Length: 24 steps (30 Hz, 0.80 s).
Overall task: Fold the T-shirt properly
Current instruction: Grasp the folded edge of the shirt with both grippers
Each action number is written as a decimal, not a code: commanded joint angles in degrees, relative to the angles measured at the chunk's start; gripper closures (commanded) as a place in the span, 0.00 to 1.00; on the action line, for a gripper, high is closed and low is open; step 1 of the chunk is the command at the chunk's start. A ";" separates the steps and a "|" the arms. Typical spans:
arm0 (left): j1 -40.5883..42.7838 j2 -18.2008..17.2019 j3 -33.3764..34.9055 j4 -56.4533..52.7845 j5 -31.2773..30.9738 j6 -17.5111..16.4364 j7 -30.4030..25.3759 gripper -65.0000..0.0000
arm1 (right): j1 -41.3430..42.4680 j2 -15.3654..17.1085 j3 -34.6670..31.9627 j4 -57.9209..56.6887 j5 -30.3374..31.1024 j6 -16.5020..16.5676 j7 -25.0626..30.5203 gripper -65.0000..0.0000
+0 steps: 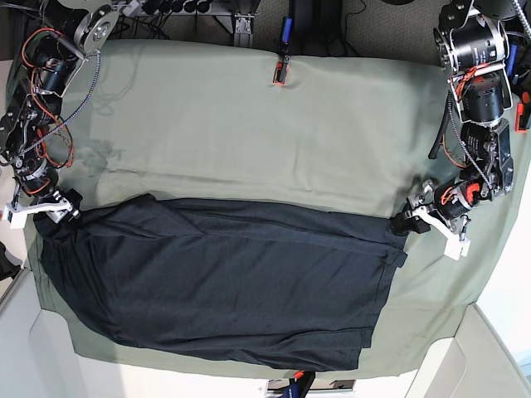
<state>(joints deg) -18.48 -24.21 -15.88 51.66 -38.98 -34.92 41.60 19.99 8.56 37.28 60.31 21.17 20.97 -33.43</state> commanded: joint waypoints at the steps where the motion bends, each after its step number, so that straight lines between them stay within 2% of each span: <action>1: -1.36 -0.31 0.66 0.83 0.42 0.22 -1.20 0.50 | 1.11 0.26 -0.02 0.52 0.26 -0.39 -0.74 0.45; 4: -1.38 -0.07 3.67 0.83 0.85 0.22 -3.10 0.50 | 1.14 -0.79 -0.33 0.52 0.24 -1.86 -0.68 0.45; 7: -1.38 0.04 6.25 0.83 2.97 0.37 -5.55 0.50 | 1.27 -1.92 -0.39 0.52 0.20 -1.95 -0.46 0.45; 12: -1.42 1.55 7.04 0.83 6.29 4.33 -6.32 0.51 | 1.64 -2.25 -0.39 0.52 0.22 -1.97 0.59 0.45; 17: -1.42 2.14 7.04 0.83 7.58 4.28 -6.54 0.84 | 2.73 -2.23 -1.33 0.50 -0.48 -1.92 0.63 0.45; 19: -1.51 2.12 7.04 0.83 8.26 4.28 -6.47 0.90 | 3.39 -2.25 -1.92 0.50 -1.14 -1.92 0.63 0.45; 21: -1.53 2.12 7.04 0.83 8.85 4.28 -6.45 0.91 | 4.42 -2.23 -2.86 0.31 -2.21 -2.19 0.76 0.45; 24: -1.53 2.12 7.04 0.83 9.18 4.28 -6.14 0.91 | 6.29 -2.23 -4.79 -0.72 -4.63 -4.85 0.94 0.45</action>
<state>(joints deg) -19.07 -21.67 -8.95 52.07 -30.48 -30.63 34.17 24.62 5.87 32.60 58.89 15.70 15.92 -33.23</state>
